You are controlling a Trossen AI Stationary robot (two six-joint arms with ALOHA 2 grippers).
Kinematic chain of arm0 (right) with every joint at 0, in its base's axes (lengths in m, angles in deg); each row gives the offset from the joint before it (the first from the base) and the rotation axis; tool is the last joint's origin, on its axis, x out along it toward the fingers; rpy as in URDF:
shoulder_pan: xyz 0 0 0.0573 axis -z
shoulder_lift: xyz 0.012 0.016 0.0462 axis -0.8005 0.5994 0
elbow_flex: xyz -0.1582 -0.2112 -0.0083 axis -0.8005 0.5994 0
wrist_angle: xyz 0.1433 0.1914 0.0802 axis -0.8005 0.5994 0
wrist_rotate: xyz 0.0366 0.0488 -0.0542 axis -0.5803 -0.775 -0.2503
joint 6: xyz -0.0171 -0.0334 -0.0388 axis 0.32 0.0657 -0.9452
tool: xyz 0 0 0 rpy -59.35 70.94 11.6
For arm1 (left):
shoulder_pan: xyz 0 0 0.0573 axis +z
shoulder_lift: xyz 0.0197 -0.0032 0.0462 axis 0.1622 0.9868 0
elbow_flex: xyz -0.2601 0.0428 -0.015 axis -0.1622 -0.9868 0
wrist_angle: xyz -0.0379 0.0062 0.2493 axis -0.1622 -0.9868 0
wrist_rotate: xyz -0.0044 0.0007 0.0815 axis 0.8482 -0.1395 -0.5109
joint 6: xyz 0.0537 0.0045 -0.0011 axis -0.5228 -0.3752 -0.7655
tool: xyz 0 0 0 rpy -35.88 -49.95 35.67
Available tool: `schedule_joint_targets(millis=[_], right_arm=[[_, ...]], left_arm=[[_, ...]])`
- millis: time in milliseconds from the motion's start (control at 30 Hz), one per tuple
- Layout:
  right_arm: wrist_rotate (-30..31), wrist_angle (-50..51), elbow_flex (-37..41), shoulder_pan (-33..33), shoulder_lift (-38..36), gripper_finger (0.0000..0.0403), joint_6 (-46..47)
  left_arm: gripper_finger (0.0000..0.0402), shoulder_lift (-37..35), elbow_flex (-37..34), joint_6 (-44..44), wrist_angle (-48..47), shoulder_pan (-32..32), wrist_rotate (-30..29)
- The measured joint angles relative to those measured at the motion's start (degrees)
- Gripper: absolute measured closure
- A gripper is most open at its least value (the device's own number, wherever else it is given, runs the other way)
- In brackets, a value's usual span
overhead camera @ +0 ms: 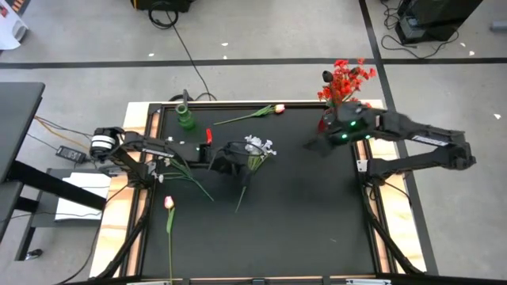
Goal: Sort flowers into vase by color
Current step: Put the right white flower into the green flower vase
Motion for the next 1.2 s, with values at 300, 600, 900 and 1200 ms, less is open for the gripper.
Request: schedule_joint_targets(millis=[300, 600, 900, 1200], right_arm=[[11.66, -8.20, 3.04, -8.35, 11.07, 0.0238, 15.14], [12.49, -20.80, 3.04, -10.88, 26.94, 0.0217, 27.71], [13.09, -33.01, 3.04, -11.27, 40.84, 0.0178, 33.32], [17.42, -40.93, 3.04, -11.01, 51.64, 0.0125, 42.21]], left_arm=[[0.0271, -8.19, 0.00, -7.05, -12.79, 1.86, 1.54], [0.0271, -18.06, 0.00, -17.45, -26.86, 1.87, 2.08], [0.0271, -23.41, -0.02, -26.86, -33.80, 2.88, 2.08], [0.0271, -24.13, -0.02, -29.80, -38.22, 3.07, 2.08]])
